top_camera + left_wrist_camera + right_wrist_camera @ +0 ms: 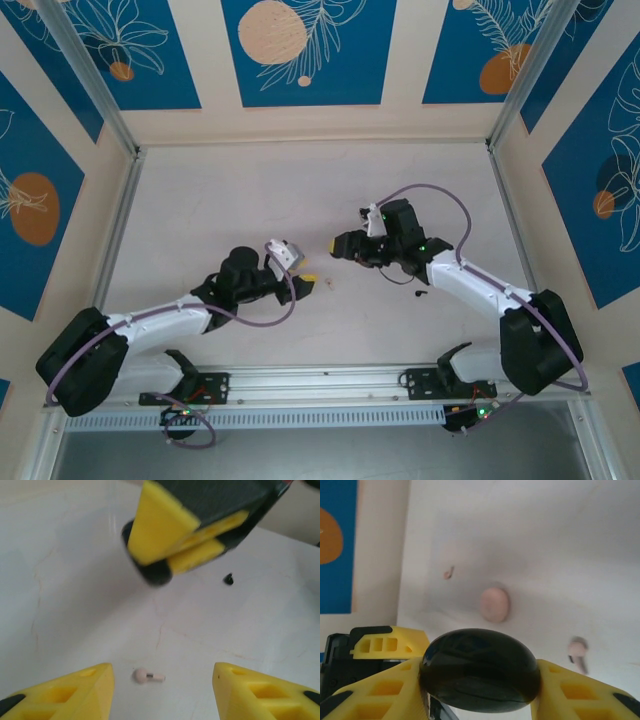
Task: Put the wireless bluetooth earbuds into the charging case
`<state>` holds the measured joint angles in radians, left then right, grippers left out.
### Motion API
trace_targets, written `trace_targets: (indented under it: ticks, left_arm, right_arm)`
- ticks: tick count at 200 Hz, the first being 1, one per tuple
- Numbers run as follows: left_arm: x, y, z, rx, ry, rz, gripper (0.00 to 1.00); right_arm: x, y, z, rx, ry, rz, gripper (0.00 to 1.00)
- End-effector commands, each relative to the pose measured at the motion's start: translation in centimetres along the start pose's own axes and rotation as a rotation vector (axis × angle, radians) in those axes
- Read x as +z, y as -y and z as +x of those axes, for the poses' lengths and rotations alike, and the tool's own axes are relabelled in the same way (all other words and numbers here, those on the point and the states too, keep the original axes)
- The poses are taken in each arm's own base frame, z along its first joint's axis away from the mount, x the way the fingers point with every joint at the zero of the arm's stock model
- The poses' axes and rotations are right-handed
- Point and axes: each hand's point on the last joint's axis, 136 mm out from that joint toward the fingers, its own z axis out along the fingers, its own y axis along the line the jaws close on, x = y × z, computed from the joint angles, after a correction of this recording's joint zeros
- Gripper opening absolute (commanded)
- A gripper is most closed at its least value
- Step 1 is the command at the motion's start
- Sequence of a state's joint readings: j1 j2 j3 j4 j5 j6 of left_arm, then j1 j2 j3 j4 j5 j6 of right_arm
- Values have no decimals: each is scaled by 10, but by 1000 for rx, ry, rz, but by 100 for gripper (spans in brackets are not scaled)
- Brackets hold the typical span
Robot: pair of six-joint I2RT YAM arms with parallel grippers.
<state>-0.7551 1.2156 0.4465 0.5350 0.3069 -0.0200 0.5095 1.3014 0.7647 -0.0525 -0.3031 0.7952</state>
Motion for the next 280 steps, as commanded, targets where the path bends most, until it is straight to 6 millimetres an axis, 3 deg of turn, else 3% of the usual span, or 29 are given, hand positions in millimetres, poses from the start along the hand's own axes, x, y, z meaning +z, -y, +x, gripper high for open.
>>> trace_targets:
  ticks: [1,53,151,187,226,249,272,280]
  left_arm:
    - [-3,12,-28,97,123,30,54]
    - [4,10,-38,36,179,21,51]
    - [8,11,-55,-58,281,46,46]
    - [8,14,-59,-69,300,63,37]
    - [8,19,-60,-70,297,93,20]
    - [6,16,-53,-74,279,73,17]
    - [3,22,-50,-56,270,102,16]
    - [3,26,-49,-44,257,128,16]
  right_arm:
    - [-5,-41,-3,-36,58,-165,46]
    - [-8,-55,15,-86,87,-214,47]
    - [-16,-61,21,-100,101,-238,47]
    - [-15,-62,24,-105,90,-246,48]
    - [-15,-61,26,-131,86,-240,48]
    - [-22,-59,23,-204,114,-203,62]
    - [-47,-67,17,-362,184,-214,79]
    - [-56,-67,14,-403,201,-211,80]
